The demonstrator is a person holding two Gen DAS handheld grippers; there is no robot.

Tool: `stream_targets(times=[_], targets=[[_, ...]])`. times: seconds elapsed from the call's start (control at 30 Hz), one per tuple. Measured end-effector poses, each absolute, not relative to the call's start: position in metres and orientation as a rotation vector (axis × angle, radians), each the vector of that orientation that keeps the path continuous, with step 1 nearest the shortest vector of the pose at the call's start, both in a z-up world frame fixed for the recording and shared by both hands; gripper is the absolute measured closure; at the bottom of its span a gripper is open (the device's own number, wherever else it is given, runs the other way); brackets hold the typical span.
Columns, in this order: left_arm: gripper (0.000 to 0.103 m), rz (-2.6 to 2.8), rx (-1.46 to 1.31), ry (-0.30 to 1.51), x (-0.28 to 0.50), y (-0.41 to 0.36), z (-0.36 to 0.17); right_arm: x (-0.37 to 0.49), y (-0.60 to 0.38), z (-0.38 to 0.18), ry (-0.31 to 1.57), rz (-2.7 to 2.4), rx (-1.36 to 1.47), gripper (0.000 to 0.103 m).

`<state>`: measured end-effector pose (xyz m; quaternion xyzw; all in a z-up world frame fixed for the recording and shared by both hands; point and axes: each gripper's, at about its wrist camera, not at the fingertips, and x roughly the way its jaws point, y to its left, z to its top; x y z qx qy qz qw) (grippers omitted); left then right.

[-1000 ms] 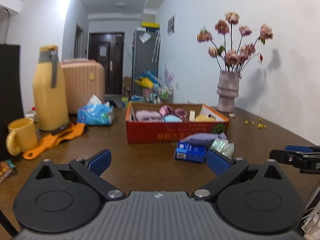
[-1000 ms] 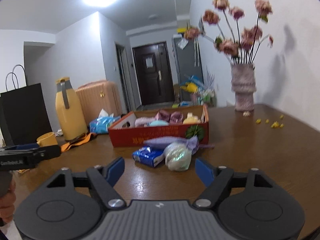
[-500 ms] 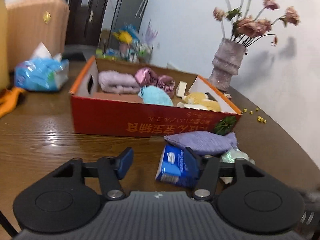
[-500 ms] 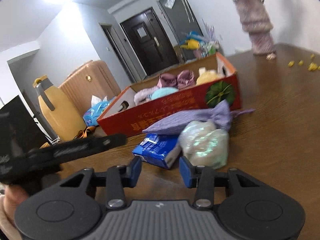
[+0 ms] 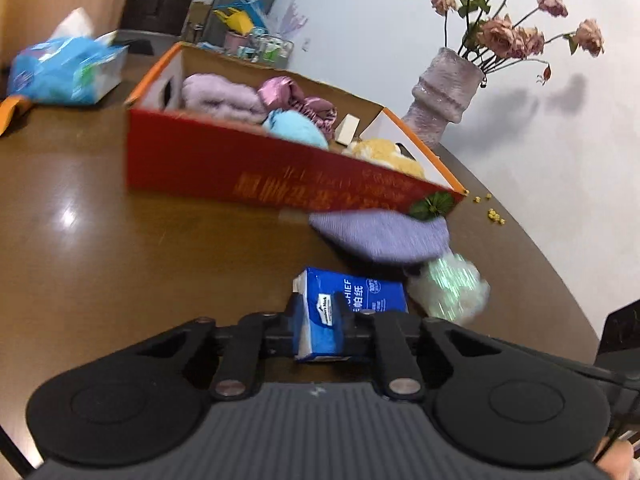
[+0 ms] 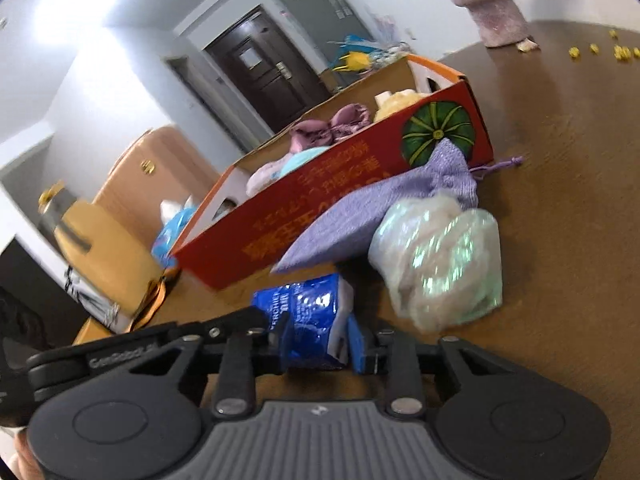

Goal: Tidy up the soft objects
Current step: 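Carry the blue tissue pack with both tools into the box and open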

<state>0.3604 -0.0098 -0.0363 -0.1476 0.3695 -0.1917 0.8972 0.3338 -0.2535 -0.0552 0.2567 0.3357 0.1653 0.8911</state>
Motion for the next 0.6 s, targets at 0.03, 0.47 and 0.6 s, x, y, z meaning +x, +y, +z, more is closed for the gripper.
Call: stream_targets(times=[0.03,0.47,0.6], targets=[[0.089,-0.388,-0.316,0.764,0.346,-0.007,-0.036,0.323,-0.253,-0.055,0.708,0.363,0.527,0.079],[0.083,-0.383,-0.282,0.743,0.232,-0.005,-0.026,0.230,-0.246,-0.033,0.731,0.429,0.358,0.080],[0.069,-0.385,-0.285,0.742,0.231,-0.007,-0.026,0.225,-0.248,-0.029,0.711,0.423,0.355,0.080]])
